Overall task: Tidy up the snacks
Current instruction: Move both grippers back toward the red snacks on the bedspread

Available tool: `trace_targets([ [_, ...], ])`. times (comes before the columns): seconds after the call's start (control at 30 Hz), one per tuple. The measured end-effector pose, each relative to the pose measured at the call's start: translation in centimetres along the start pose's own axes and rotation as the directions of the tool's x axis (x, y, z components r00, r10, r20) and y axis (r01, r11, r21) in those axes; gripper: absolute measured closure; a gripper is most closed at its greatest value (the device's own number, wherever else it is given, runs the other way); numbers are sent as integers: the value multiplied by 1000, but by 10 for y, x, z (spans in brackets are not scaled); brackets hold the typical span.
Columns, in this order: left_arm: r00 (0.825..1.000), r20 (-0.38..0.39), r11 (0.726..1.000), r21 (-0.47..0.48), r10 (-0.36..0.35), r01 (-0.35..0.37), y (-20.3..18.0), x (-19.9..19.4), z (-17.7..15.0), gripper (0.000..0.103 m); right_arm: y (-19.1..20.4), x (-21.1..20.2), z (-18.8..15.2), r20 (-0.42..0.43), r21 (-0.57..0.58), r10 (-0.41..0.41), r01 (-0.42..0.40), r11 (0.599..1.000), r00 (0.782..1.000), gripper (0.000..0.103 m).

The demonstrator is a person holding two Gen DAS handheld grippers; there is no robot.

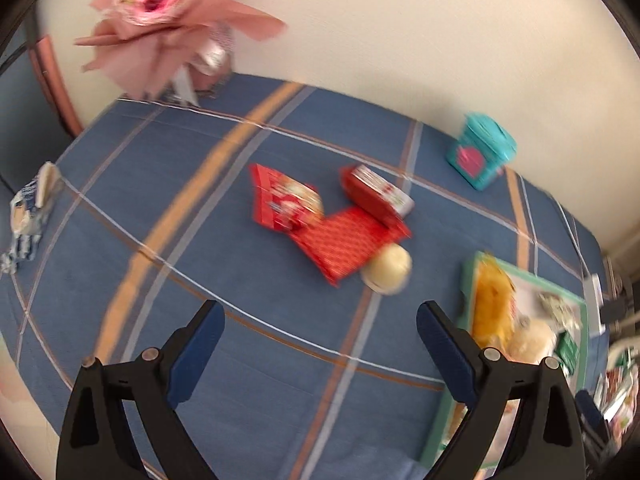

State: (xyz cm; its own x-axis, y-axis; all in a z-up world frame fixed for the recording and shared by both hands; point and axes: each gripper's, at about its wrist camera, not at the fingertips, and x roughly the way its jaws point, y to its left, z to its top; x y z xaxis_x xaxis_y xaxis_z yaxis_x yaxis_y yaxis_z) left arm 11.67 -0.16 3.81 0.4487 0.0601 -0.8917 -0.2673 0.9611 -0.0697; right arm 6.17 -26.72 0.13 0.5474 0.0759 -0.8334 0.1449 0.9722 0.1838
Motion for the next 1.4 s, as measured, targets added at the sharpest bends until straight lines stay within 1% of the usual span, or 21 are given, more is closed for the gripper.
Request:
trace_targets([
  [0.2,997,43,995,-68,71,-68,49,-8,16,6,30,-4,-3,5,-46,46,-46,998,999,0],
  [0.3,994,44,992,-90,95,-91,69,-9,21,6,42,-5,-3,10,-67,55,-54,996,998,0],
  [0.5,997,26,988,-138,72,-68,92,-1,29,6,63,-2,-2,13,-104,72,-70,992,997,0],
  [0.77,1000,16,988,-154,13,-10,95,12,41,6,95,10,15,11,-129,106,-104,986,994,0],
  [0.83,1000,20,988,-151,-11,14,94,16,46,6,105,14,23,11,-133,123,-120,984,992,0],
  [0.97,999,12,992,-123,-39,40,87,27,51,6,128,27,38,-4,-132,163,-162,978,987,0],
  [1.17,997,-15,991,-108,-77,75,80,51,59,6,157,53,46,-31,-181,145,-148,972,989,1],
  [1.2,997,-19,991,-108,-80,78,79,56,60,6,161,59,46,-38,-190,141,-145,971,989,2],
  [1.27,996,-27,991,-104,-89,86,76,65,61,6,166,72,45,-54,-202,123,-132,970,991,9],
  [1.4,992,-42,989,-102,-117,112,70,82,65,6,171,96,41,-93,-208,103,-120,971,990,11],
])
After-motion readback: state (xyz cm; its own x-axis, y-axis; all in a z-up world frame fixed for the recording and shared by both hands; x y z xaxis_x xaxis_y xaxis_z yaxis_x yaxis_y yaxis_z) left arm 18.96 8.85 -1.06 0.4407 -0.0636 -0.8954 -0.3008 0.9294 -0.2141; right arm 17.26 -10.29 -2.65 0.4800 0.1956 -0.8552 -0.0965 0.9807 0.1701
